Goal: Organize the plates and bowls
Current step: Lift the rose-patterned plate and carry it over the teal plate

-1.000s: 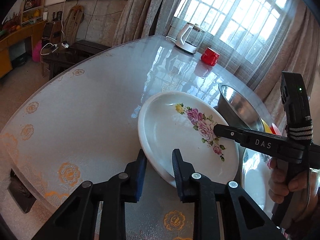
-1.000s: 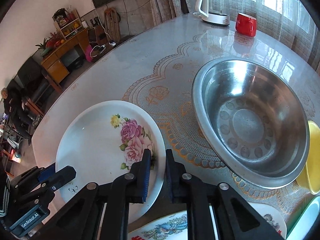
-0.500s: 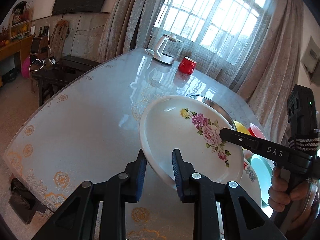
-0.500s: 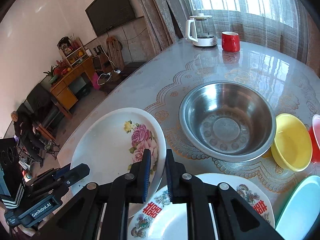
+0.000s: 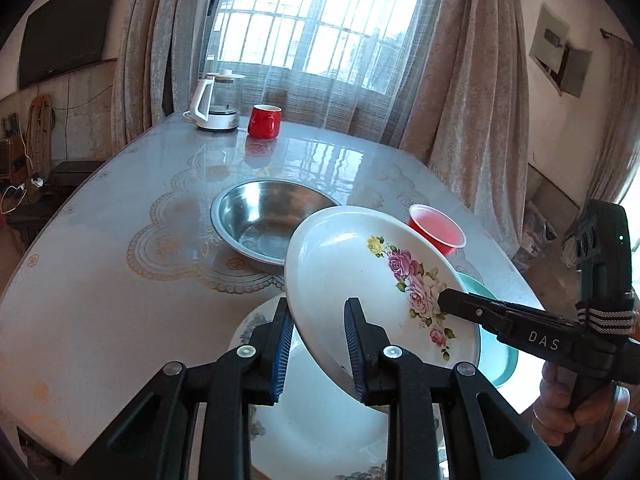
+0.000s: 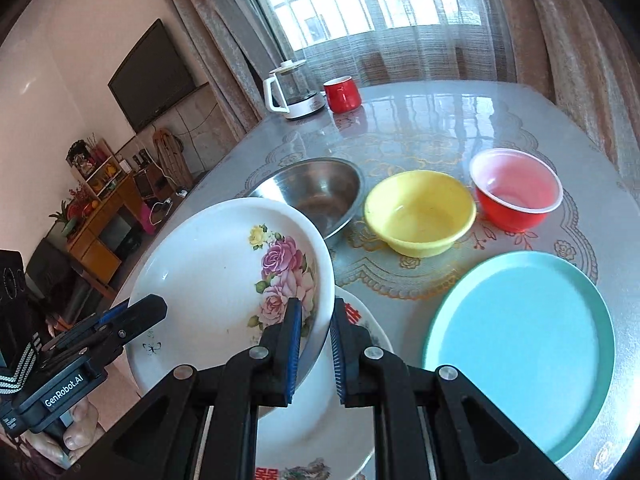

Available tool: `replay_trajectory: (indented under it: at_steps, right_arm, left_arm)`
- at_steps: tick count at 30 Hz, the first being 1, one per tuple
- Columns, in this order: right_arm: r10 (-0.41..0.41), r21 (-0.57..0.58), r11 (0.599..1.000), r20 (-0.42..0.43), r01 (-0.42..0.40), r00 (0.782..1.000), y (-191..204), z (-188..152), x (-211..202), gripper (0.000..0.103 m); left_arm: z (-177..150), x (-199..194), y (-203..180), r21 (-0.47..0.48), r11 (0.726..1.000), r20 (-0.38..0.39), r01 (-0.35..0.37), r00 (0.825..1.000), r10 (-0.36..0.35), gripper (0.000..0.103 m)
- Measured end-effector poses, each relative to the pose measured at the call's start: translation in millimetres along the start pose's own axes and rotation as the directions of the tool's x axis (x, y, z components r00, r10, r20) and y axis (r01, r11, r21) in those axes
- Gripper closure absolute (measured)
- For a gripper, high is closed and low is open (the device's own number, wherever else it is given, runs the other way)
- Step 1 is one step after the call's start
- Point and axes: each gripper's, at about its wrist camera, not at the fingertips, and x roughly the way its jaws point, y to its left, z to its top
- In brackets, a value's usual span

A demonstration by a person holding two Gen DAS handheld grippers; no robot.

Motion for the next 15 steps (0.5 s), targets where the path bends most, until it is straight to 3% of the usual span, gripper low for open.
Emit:
replay_trajectory:
  at_steps: [15]
  right_arm:
    - [-0.137,0.217,0.969,0.053,0.122,0.989,-103.3,-41.0,-57.6,0.089]
  left_arm:
    - [-5.6,57.7,-108.9,0.155,0.981,-0.121,0.121,0.987,-0.102,0.077]
